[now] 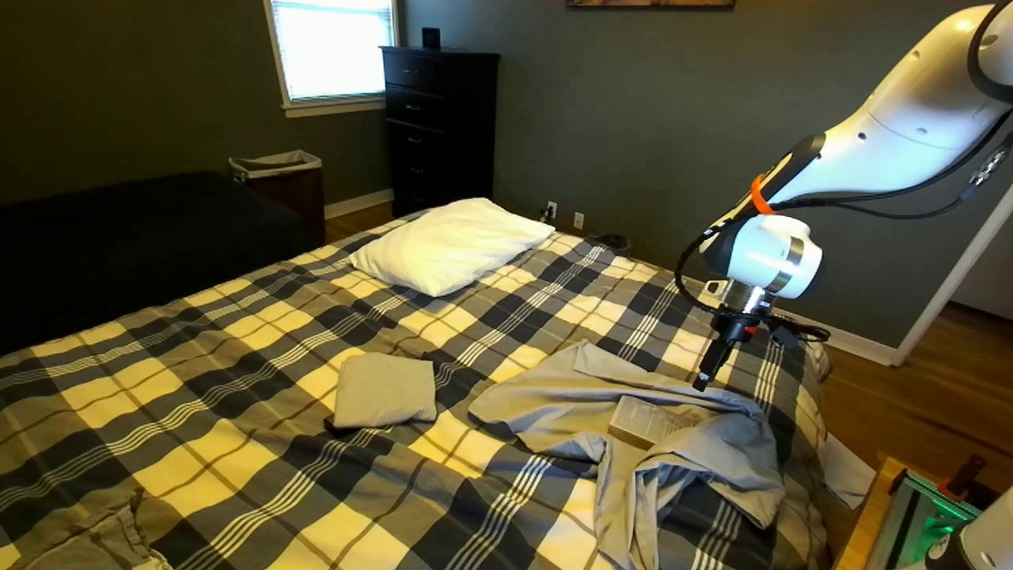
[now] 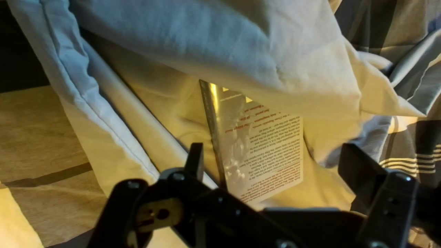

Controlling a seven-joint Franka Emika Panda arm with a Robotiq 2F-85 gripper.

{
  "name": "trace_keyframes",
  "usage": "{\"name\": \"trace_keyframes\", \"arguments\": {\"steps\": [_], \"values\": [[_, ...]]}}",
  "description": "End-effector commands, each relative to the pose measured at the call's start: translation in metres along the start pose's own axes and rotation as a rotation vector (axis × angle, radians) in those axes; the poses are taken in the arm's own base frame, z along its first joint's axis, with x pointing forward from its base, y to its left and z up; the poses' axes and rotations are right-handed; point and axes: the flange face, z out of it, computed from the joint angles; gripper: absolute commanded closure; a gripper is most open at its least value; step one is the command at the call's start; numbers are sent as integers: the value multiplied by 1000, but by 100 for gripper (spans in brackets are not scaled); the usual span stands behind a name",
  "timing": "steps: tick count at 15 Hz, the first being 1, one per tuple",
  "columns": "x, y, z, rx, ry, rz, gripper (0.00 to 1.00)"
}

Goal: Remove the book from the grey cloth and put it on the bed

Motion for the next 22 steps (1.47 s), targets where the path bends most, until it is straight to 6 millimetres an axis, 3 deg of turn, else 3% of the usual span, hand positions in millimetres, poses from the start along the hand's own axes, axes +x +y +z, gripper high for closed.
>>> {"name": "trace_keyframes", "arguments": {"steps": [1,8,11,14,22], "values": [[8,2,15,-11,4,-22,0],[30,10,74,-37,55,-92,0],[39,9,87,-91,100,-108,0],[44,9,94,-104,122,-121,0],[24,-39,78,-81,151,-127,0]]}}
